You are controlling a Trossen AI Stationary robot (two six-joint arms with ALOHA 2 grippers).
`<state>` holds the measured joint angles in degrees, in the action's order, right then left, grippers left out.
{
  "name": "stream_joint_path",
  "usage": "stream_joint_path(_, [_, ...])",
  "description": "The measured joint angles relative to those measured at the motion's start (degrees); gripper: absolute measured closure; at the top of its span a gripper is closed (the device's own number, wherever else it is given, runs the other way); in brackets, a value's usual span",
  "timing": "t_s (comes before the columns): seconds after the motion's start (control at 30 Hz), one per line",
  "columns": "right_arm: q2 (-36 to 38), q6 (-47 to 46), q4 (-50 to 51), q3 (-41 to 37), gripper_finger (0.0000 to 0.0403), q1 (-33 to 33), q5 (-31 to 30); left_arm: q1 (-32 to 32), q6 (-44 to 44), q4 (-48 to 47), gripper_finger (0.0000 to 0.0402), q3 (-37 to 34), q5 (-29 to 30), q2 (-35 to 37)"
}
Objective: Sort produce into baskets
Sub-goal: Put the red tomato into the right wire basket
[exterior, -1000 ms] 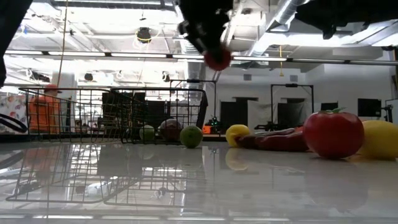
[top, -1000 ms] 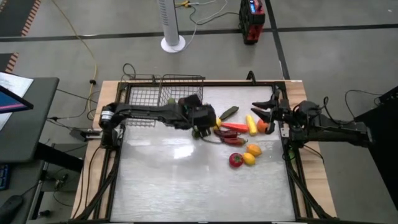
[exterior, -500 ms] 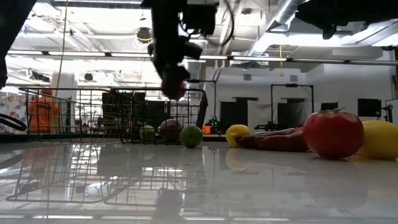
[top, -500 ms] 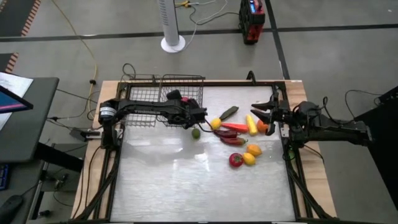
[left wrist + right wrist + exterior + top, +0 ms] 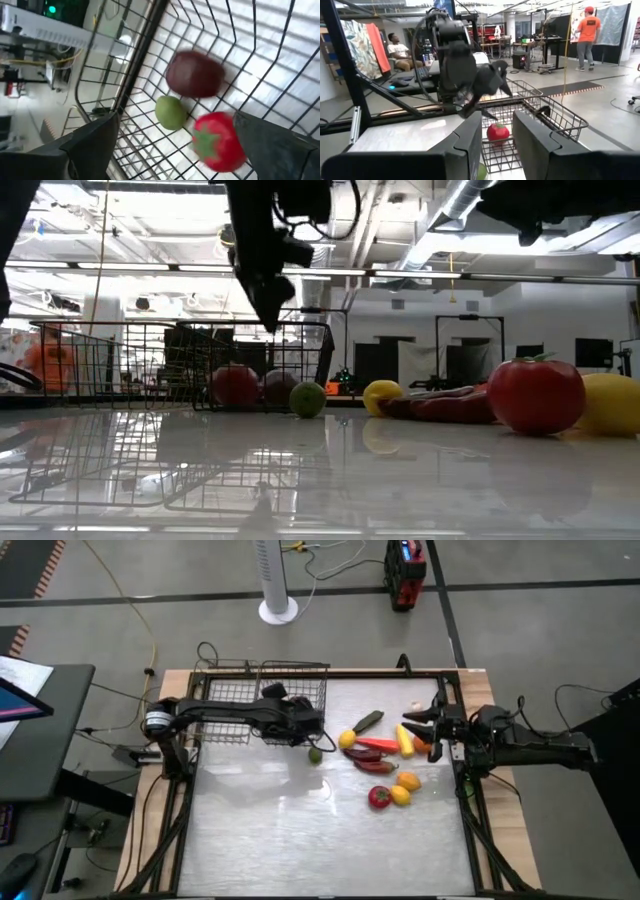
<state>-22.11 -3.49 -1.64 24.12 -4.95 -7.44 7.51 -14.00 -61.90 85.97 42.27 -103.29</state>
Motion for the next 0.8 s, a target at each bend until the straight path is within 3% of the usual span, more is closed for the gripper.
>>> stream_joint_path(0.27, [0.0, -1.7, 1.5, 0.0, 0.0264, 0.1, -0.1, -2.0, 4.5, 11.6, 0.0019, -1.9, -4.2, 8.0])
stream_joint_path(0.53, [0.5, -3.4, 3.9, 0.0, 0.0264, 0.1, -0.1, -6.4, 5.7, 35.9, 0.0019, -18.3, -16.0, 18.5])
stream_joint_path(0.63, [0.4, -3.7, 4.0, 0.0, 0.0264, 0.0, -0.2, -9.9, 3.0, 40.3, 0.0019, -22.6, -15.3, 19.6])
stream_joint_path(0.8, [-0.1, -4.0, 4.1, 0.0, 0.0264, 0.0, -0.2, -17.9, -4.4, 44.0, 0.0031, -25.9, -8.5, 17.1])
